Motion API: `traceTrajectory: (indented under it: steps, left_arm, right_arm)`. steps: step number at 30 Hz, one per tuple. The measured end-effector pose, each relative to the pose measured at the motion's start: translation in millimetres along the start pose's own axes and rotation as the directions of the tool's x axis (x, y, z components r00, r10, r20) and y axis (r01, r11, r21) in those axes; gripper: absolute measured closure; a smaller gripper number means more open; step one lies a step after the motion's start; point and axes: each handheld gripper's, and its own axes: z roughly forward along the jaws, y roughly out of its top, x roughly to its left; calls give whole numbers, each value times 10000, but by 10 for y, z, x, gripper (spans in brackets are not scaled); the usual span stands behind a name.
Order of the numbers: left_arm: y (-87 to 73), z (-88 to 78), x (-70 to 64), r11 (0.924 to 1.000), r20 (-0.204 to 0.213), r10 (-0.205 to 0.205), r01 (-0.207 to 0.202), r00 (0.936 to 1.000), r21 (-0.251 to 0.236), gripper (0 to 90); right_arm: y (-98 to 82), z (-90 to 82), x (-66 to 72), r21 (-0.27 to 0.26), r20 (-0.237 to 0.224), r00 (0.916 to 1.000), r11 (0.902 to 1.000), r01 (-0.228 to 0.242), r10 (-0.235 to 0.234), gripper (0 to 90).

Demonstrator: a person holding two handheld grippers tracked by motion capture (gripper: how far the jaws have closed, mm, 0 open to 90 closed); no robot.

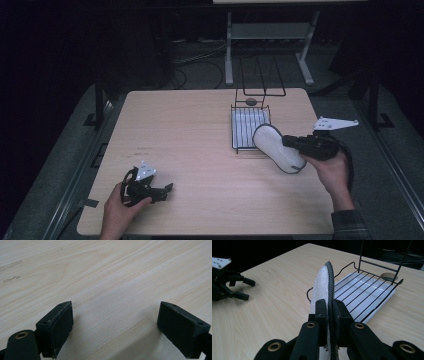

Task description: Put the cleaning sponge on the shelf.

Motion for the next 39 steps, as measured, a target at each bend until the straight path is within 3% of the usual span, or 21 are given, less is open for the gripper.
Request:
traceTrajectory:
  steps: [27,39]
  left_arm:
    - [0,0,-2,10000,3,-19,19,10000,1,127]
    - [0,0,-2,10000,2,-17,17,10000,1,127]
  right_arm:
    - [396,501,-422,-312,186,9982,9980,-558,564,832]
    - [462,769,-514,-352,206,9956,9953,-906,913,831]
